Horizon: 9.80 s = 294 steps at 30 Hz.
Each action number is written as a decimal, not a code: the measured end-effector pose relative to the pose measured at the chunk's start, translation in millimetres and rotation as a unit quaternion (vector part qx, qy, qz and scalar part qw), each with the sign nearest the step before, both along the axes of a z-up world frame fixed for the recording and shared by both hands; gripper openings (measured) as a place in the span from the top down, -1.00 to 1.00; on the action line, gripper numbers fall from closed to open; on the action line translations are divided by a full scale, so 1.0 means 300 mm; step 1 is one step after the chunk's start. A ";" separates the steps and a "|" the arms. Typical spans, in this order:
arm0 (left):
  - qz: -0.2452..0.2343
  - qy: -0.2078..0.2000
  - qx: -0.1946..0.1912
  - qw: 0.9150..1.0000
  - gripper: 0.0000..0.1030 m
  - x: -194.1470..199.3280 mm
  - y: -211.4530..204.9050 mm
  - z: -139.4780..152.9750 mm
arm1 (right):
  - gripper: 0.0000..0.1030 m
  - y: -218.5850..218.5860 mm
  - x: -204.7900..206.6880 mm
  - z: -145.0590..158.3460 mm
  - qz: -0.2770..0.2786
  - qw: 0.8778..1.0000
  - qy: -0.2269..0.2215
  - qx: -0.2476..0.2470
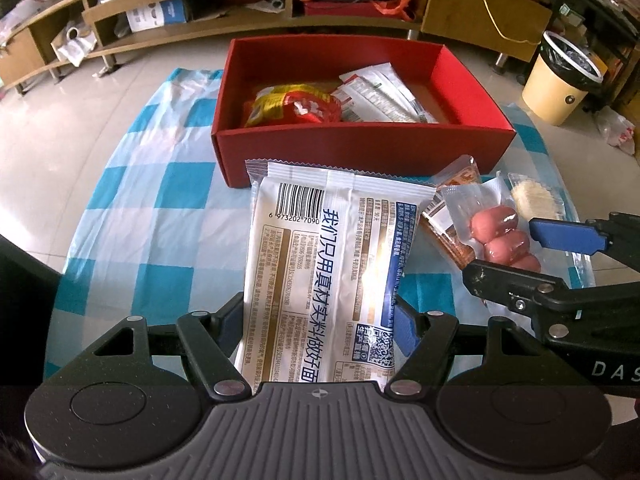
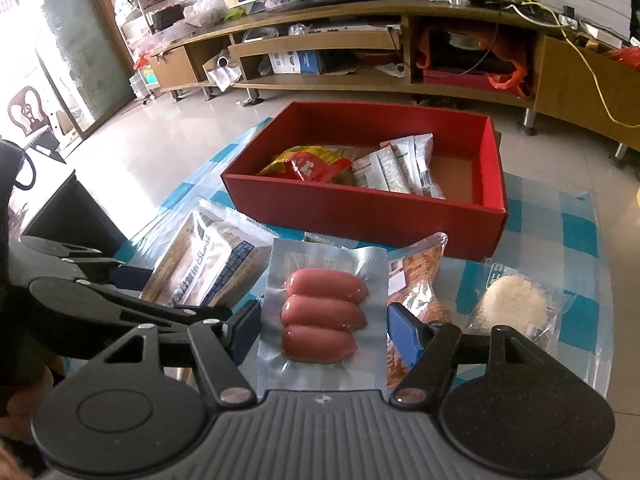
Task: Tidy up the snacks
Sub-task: 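Lift and carry the bread packet and sausage pack over the red box, then lower the bread packet and sausage pack into the red box, then open both tools to release the bread packet and sausage pack, then withdraw both tools toward the Kaprons wafer and brown bread bag on the cloth, then lower the left tool over the Kaprons wafer while the right tool lowers over the brown bread bag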
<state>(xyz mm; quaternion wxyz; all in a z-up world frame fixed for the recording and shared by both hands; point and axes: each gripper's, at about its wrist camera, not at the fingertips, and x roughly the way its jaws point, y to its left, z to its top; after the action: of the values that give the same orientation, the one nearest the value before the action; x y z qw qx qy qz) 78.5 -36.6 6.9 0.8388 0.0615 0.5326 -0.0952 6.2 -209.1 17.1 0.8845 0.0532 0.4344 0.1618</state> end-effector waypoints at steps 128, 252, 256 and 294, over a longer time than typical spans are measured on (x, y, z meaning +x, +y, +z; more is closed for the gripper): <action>0.059 -0.067 0.018 0.996 -0.47 0.538 -0.151 0.041 | -0.30 -0.149 0.544 0.020 -0.078 0.996 -0.001 0.040; 0.036 0.023 0.030 0.999 -0.95 0.240 -0.150 -0.152 | -0.43 -0.152 0.269 -0.022 -0.067 0.996 0.046 -0.027; 0.034 0.031 0.034 0.998 -0.95 0.251 -0.170 -0.182 | -0.43 -0.152 0.263 -0.024 -0.061 0.997 0.049 -0.022; 0.054 0.037 0.036 0.997 -0.87 0.121 0.062 -0.094 | -0.18 0.047 0.226 -0.224 0.026 0.988 0.097 -0.118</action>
<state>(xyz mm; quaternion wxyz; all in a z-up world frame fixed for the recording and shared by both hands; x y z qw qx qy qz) 114.9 -18.1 -21.4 0.8200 0.0587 0.5685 -0.0327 73.9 -195.1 -50.1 0.8334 -0.0480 0.5358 0.1265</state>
